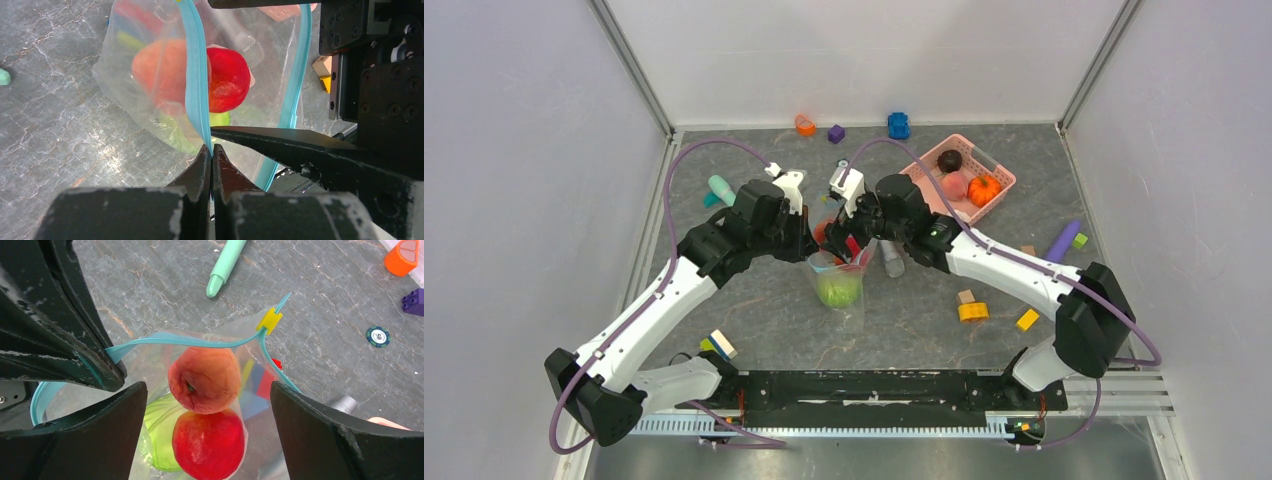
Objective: Place the food in the zip-top bag and seal the zipper
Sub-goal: Place the fake fruit in the zipper food storage bag, then pick up the fake fruit from the bin, then place the fake fruit in the zipper food storage bag, then adjust the zipper food storage bag at the center of the board.
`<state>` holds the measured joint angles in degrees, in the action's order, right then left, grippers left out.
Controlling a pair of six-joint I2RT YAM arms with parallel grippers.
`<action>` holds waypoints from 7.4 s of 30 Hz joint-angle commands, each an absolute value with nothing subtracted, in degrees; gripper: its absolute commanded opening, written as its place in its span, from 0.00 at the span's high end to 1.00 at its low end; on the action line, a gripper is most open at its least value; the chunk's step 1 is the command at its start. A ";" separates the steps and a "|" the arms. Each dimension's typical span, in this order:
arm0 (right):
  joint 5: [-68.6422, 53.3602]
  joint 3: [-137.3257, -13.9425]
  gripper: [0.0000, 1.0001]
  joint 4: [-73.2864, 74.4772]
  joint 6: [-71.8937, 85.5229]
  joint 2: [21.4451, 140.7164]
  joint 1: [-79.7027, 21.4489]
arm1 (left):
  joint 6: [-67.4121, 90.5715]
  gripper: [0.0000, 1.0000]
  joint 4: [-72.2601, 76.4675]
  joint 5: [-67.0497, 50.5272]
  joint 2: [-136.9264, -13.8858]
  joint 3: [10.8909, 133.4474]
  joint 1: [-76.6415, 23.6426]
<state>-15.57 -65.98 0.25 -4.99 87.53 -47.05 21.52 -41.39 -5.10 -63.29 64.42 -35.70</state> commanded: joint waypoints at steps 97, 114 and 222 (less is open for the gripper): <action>-42.18 -54.52 0.69 -19.28 8.38 69.54 -19.49 | 20.84 0.98 -36.74 -7.13 -59.80 63.37 -35.24; -30.77 -69.82 0.64 11.43 -8.15 81.83 -40.08 | 21.24 0.98 -36.04 -7.90 -59.78 63.02 -35.26; -4.82 -75.20 0.02 12.51 1.47 78.85 -28.51 | 20.65 0.97 -35.73 -0.62 -57.45 62.45 -32.72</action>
<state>-12.69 -71.53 13.08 1.15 79.29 -31.94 21.54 -37.58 -1.50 -57.69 62.06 -33.54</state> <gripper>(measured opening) 0.978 0.036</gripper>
